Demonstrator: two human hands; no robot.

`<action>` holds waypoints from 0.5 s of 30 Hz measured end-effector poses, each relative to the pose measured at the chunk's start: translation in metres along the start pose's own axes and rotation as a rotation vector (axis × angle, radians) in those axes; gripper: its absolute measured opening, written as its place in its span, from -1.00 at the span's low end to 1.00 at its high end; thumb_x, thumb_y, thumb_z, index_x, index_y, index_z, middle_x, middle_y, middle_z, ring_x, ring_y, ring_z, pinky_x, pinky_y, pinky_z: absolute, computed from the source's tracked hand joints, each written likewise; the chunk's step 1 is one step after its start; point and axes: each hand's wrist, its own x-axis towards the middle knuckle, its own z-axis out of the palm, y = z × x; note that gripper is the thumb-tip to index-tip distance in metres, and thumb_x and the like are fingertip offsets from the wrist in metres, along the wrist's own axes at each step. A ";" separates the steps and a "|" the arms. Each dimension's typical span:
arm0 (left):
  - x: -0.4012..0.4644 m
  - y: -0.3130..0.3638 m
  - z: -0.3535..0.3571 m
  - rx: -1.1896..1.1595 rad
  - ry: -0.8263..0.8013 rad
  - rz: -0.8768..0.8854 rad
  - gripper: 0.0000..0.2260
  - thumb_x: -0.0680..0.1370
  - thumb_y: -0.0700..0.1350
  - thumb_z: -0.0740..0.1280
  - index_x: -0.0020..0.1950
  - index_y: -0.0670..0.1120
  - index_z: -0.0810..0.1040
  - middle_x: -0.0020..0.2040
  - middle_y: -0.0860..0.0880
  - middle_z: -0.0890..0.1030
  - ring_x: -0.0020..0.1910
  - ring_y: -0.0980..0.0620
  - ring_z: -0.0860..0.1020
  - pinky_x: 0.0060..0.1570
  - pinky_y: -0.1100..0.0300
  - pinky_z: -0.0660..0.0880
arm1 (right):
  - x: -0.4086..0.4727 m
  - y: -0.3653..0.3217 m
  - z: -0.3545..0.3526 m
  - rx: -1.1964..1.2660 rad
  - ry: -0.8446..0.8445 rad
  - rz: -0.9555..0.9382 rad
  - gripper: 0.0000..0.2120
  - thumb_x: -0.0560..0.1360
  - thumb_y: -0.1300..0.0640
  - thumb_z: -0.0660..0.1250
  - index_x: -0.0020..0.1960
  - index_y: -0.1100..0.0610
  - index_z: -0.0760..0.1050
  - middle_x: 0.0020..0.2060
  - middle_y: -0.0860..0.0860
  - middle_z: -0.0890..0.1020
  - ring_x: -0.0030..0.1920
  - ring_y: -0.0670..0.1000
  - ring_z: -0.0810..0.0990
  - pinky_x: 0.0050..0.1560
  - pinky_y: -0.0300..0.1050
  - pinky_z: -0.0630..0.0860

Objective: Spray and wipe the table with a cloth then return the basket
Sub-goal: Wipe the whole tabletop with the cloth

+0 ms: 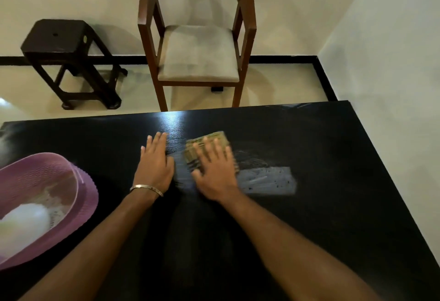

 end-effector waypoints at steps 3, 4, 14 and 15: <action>-0.004 0.002 0.003 -0.011 -0.031 0.007 -0.46 0.59 -0.22 0.12 0.56 -0.14 0.07 0.58 -0.09 0.07 0.57 -0.04 -0.08 0.52 0.01 -0.13 | -0.016 -0.005 0.008 0.006 -0.029 -0.153 -0.31 0.54 -0.23 0.01 0.63 -0.15 -0.06 0.64 -0.02 -0.06 0.62 0.09 -0.16 0.57 0.21 -0.20; -0.005 0.003 0.005 -0.015 -0.037 0.012 -0.46 0.59 -0.21 0.13 0.57 -0.14 0.06 0.58 -0.09 0.07 0.57 -0.04 -0.08 0.53 0.00 -0.13 | -0.022 0.012 0.008 0.011 -0.004 -0.152 -0.30 0.52 -0.23 0.03 0.63 -0.16 -0.04 0.64 -0.03 -0.04 0.62 0.08 -0.14 0.58 0.19 -0.19; -0.022 -0.005 0.015 -0.093 -0.032 0.012 -0.44 0.59 -0.21 0.12 0.57 -0.13 0.02 0.58 -0.07 0.04 0.57 -0.02 -0.09 0.49 0.08 -0.17 | -0.136 0.246 -0.023 0.064 0.108 0.886 -0.37 0.66 -0.14 0.03 0.65 0.00 -0.08 0.63 0.13 0.01 0.61 0.23 -0.06 0.56 0.30 -0.05; -0.023 -0.007 0.014 -0.098 -0.032 0.010 -0.45 0.60 -0.21 0.11 0.57 -0.13 0.02 0.58 -0.06 0.04 0.57 -0.02 -0.09 0.49 0.09 -0.17 | -0.127 0.228 -0.021 0.053 0.114 0.914 -0.37 0.66 -0.14 0.02 0.65 0.02 -0.08 0.63 0.14 0.01 0.61 0.24 -0.05 0.56 0.29 -0.06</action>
